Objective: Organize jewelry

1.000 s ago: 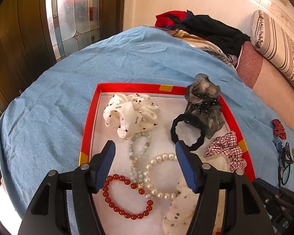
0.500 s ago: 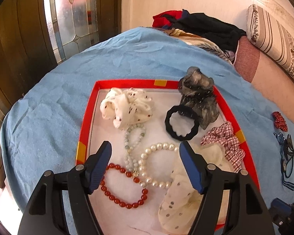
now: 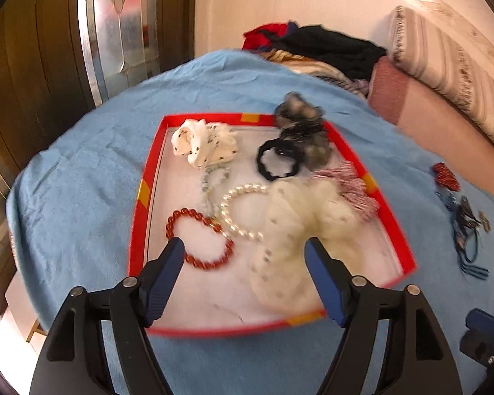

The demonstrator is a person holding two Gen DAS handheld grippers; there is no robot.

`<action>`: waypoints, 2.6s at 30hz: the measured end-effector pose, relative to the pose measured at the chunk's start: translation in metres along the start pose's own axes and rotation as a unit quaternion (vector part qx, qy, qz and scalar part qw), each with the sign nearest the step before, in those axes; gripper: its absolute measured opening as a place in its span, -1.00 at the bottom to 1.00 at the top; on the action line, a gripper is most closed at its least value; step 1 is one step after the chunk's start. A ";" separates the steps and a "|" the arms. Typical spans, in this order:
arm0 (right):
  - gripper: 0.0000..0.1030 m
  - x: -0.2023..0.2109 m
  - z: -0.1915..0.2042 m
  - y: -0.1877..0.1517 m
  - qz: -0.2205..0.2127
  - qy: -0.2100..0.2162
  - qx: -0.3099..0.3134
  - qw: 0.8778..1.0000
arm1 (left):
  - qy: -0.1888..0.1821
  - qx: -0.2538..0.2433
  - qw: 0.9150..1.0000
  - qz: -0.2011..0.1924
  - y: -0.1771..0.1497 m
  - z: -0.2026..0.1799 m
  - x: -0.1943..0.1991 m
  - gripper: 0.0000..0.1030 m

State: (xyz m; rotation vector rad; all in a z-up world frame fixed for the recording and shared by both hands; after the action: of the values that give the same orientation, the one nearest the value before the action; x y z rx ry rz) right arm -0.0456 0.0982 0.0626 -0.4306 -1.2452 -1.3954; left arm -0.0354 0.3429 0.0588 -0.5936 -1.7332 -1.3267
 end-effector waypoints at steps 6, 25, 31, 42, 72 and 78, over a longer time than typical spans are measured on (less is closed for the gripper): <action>0.15 0.045 -0.008 -0.030 -0.038 -0.034 0.011 0.999 | -0.017 -0.019 0.998 -0.057 -0.030 -0.028 0.068 0.68; 0.67 0.182 0.074 -0.087 -0.207 -0.072 0.133 0.967 | 0.140 -0.039 0.973 -0.178 -0.078 -0.012 0.255 1.00; 0.69 0.170 0.093 -0.101 -0.198 -0.065 0.155 0.966 | 0.151 -0.007 0.965 -0.215 -0.089 0.003 0.267 1.00; 0.80 0.144 0.099 -0.096 -0.181 -0.105 0.175 0.962 | 0.113 0.021 0.980 -0.161 -0.075 0.025 0.224 1.00; 0.80 0.108 0.100 -0.091 -0.143 -0.106 0.175 0.968 | 0.138 0.039 0.984 -0.106 -0.075 0.048 0.182 1.00; 0.80 0.104 0.099 -0.092 -0.138 -0.105 0.173 0.970 | 0.140 0.038 0.984 -0.103 -0.076 0.049 0.179 1.00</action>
State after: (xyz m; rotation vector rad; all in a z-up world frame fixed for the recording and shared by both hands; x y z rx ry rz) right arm -0.1935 0.1110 0.1464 -0.1682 -1.7404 -1.3474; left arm -0.2053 0.3423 0.1659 -0.1769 -1.6357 -1.4032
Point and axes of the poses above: each gripper's, at about its wrist camera, not at the fingertips, and x roughly against the way its jaws point, z to its left, y to its top, the point moved 4 cm from there along -x, roughly the way its jaws point, and after that the axes turned 10 degrees about z, right-handed, at the moved point
